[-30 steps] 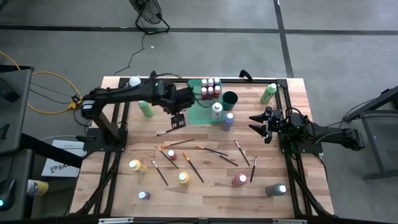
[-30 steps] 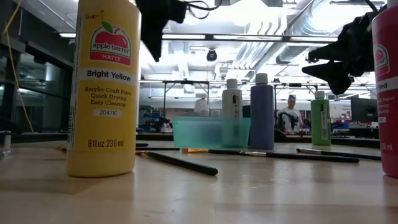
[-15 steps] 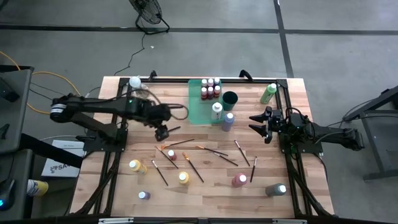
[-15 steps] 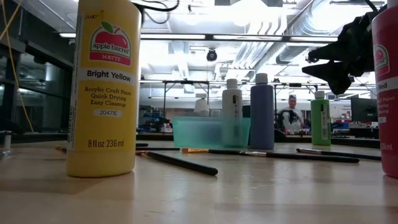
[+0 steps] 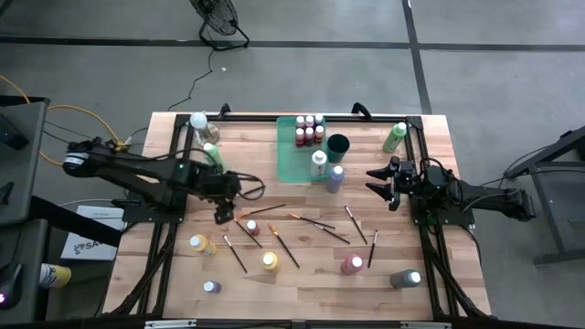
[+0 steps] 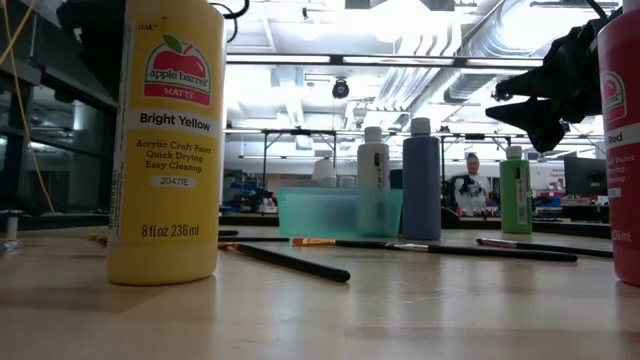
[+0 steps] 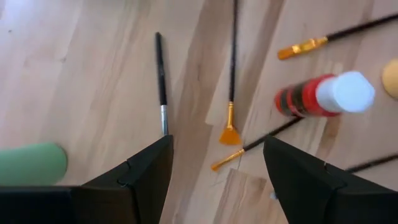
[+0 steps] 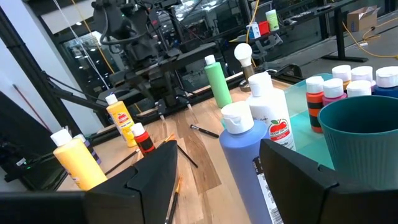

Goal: Pick & Place Paint Supplies
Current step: Put the orange paint bottle into the green bin

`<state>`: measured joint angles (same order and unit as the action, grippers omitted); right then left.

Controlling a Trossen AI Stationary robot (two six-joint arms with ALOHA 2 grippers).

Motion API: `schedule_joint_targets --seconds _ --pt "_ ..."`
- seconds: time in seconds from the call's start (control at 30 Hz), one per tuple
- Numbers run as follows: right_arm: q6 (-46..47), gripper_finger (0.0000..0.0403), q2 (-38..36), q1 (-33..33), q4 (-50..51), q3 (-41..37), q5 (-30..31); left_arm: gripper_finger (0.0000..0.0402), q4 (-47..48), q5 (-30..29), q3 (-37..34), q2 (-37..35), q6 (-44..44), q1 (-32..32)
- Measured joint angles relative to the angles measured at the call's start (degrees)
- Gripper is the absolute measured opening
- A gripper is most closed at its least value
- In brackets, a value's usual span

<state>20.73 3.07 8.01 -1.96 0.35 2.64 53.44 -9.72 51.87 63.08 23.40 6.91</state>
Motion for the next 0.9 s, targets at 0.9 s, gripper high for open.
schedule_joint_targets --seconds 0.9 --pt "0.0 0.0223 0.0 -0.01 0.01 -0.01 -0.01 0.0244 -1.53 12.44 -0.5 -5.05 -34.11 5.61"
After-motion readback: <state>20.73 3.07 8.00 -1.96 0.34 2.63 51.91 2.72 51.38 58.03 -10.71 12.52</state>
